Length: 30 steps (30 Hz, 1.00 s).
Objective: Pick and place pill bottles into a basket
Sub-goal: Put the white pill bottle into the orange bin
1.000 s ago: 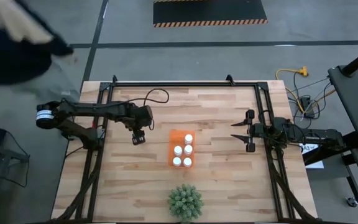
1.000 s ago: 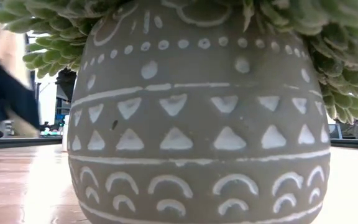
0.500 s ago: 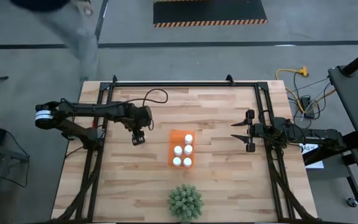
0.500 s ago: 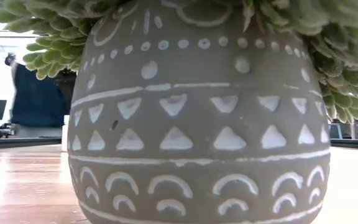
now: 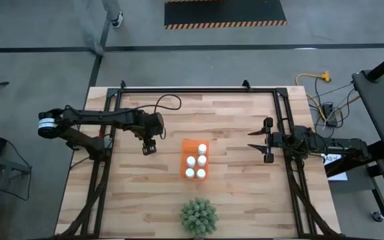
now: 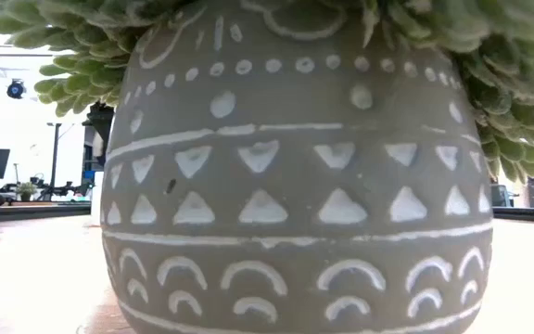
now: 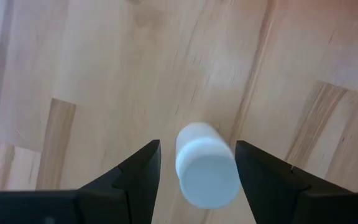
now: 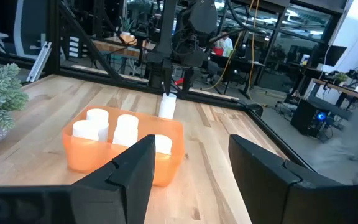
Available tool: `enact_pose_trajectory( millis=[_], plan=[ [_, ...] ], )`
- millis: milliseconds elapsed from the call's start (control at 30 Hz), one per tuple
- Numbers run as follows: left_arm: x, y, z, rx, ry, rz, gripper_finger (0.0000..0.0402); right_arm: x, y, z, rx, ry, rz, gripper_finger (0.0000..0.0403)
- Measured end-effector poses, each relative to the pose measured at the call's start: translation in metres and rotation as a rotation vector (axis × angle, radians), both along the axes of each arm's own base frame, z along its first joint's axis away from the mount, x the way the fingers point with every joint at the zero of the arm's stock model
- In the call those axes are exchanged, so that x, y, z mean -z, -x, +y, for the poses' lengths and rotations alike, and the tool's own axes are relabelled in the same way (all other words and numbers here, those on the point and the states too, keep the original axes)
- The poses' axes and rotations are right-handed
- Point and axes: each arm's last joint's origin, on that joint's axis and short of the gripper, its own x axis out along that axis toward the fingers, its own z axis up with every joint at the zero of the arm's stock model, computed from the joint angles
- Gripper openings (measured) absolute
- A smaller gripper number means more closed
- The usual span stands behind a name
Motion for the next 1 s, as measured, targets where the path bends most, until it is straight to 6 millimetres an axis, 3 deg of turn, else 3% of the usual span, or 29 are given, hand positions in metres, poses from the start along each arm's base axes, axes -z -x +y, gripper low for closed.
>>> enact_pose_trajectory(
  millis=[1000],
  plan=[
    [0.009,0.008,-0.004,0.013,0.048,0.064,0.019,0.0,0.0,0.0,0.0,0.0,0.0,0.0194]
  ],
)
